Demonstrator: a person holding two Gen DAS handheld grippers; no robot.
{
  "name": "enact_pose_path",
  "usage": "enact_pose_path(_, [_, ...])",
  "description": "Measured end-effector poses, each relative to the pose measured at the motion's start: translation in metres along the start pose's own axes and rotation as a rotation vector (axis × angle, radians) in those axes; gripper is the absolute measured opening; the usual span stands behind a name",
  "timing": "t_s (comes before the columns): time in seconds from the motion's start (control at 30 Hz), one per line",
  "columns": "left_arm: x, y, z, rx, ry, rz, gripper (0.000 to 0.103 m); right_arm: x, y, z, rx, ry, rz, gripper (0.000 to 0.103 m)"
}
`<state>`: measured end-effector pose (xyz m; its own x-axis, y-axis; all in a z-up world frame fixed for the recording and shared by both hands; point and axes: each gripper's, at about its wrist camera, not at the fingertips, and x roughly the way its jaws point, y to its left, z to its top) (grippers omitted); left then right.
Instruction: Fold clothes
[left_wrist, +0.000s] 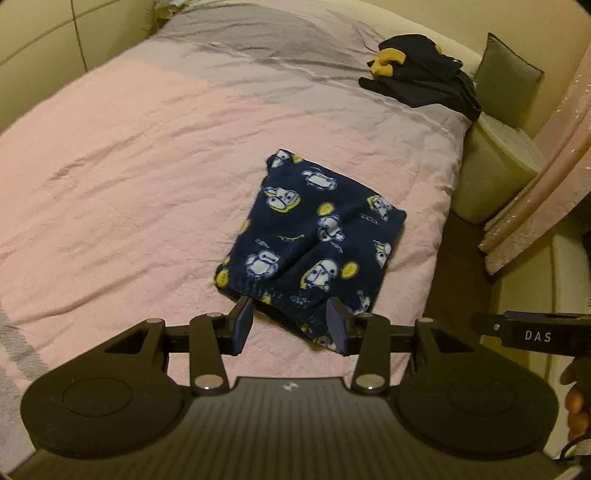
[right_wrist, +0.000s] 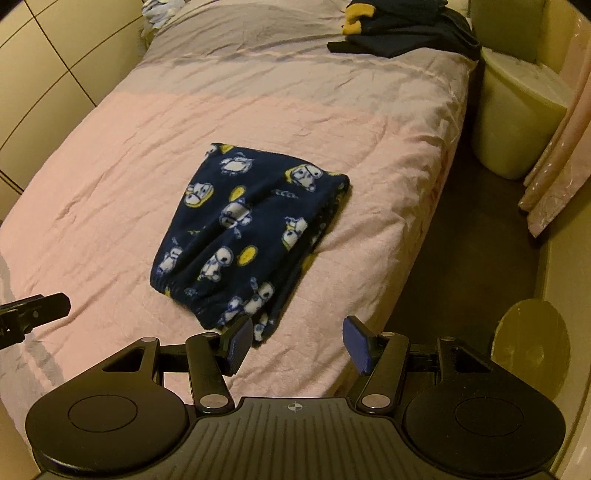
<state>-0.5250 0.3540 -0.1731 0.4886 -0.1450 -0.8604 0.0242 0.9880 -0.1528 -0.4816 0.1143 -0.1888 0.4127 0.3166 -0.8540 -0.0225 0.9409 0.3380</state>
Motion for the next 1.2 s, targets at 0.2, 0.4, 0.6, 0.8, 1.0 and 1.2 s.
enact_pose_path(0.2, [0.047,0.051,0.036,-0.084,0.005,-0.114,0.048,0.020,-0.038,0.005,0.228,-0.043,0.170,0.059])
enact_pose_path(0.4, [0.128,0.096,0.078,-0.155,0.061,-0.195,0.049,0.086,-0.090,0.025,0.501,-0.009,0.301,0.074])
enact_pose_path(0.6, [0.224,0.121,0.103,-0.184,0.151,-0.301,0.049,0.159,-0.116,0.040,0.631,0.018,0.319,0.074])
enact_pose_path(0.8, [0.288,0.133,0.109,-0.157,0.207,-0.370,0.058,0.210,-0.129,0.046,0.695,0.011,0.317,0.075])
enact_pose_path(1.0, [0.332,0.150,0.102,-0.158,0.252,-0.440,0.065,0.235,-0.135,0.044,0.704,0.038,0.324,0.075])
enact_pose_path(1.2, [0.366,0.174,0.082,-0.379,0.287,-0.592,0.066,0.250,-0.144,0.037,0.703,0.036,0.396,0.075])
